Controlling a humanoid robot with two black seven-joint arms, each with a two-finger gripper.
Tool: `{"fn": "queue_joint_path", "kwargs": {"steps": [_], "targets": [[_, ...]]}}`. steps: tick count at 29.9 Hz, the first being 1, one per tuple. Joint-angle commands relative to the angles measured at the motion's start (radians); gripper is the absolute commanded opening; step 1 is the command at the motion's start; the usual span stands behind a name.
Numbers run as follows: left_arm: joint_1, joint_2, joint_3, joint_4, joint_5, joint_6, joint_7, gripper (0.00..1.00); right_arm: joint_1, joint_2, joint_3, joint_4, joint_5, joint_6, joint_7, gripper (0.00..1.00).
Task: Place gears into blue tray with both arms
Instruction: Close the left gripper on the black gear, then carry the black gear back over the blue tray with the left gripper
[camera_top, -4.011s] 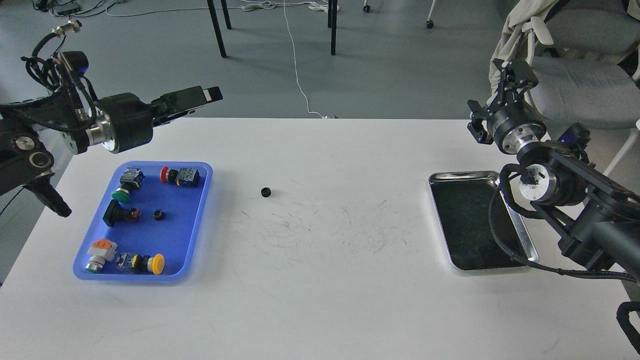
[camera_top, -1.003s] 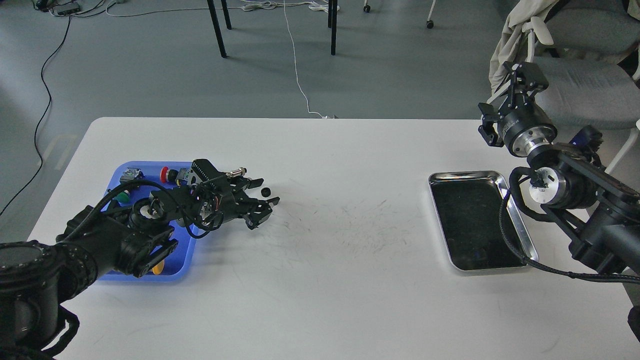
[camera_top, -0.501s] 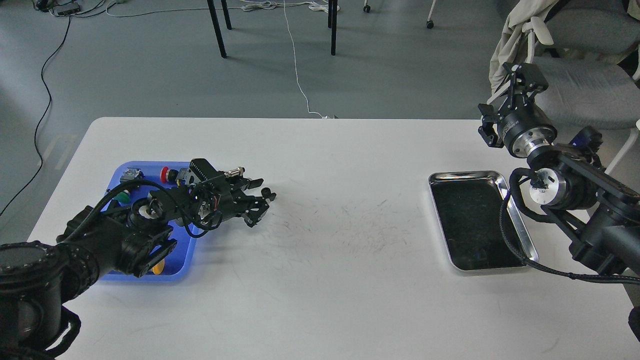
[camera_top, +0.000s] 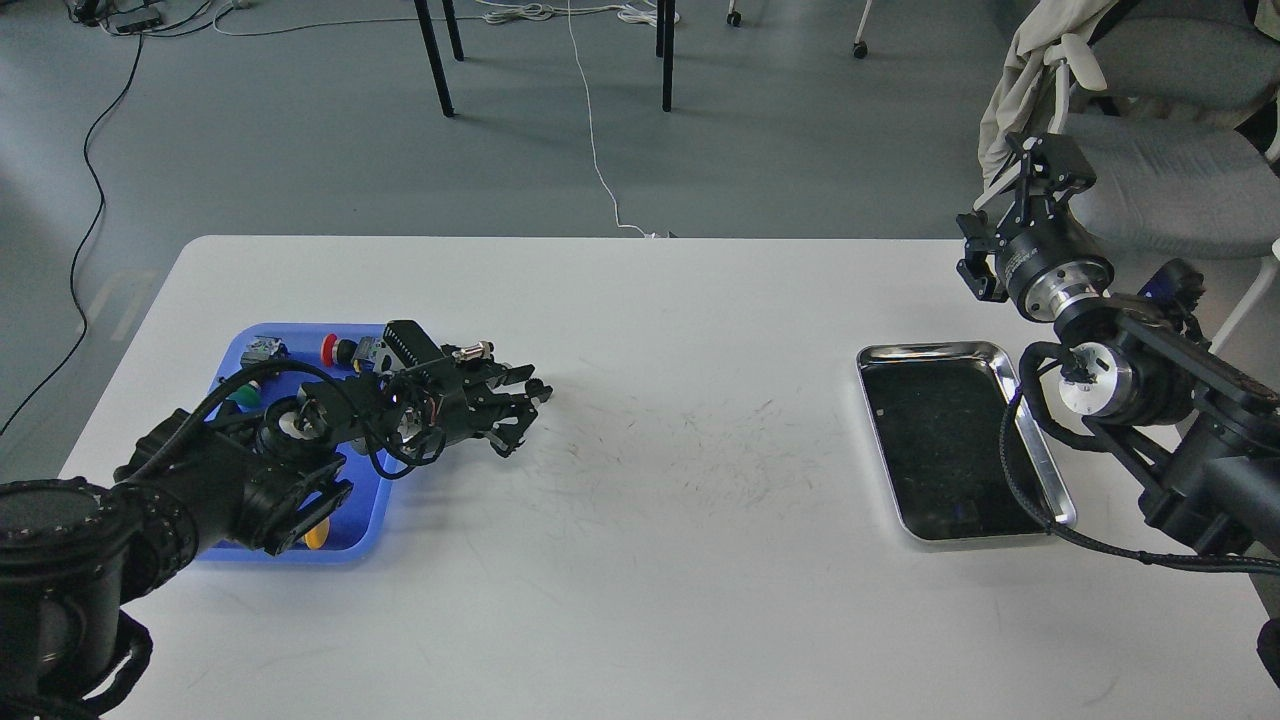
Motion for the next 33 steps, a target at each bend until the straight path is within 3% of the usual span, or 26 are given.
{"fn": "queue_joint_path", "kwargs": {"steps": [1, 15, 33], "targets": [[-0.001, -0.002, 0.001, -0.003, -0.001, -0.003, 0.000, 0.23, 0.000, 0.000, 0.000, 0.000, 0.000, 0.000, 0.000, 0.98], [-0.007, 0.006, -0.001, -0.014, -0.018, -0.043, 0.000, 0.12, -0.002, 0.000, 0.000, -0.003, -0.002, 0.001, 0.000, 0.98], [-0.094, 0.127, -0.015, -0.185, -0.231, -0.210, 0.000, 0.08, -0.011, 0.002, -0.001, -0.003, -0.017, 0.003, 0.000, 0.98]]}}
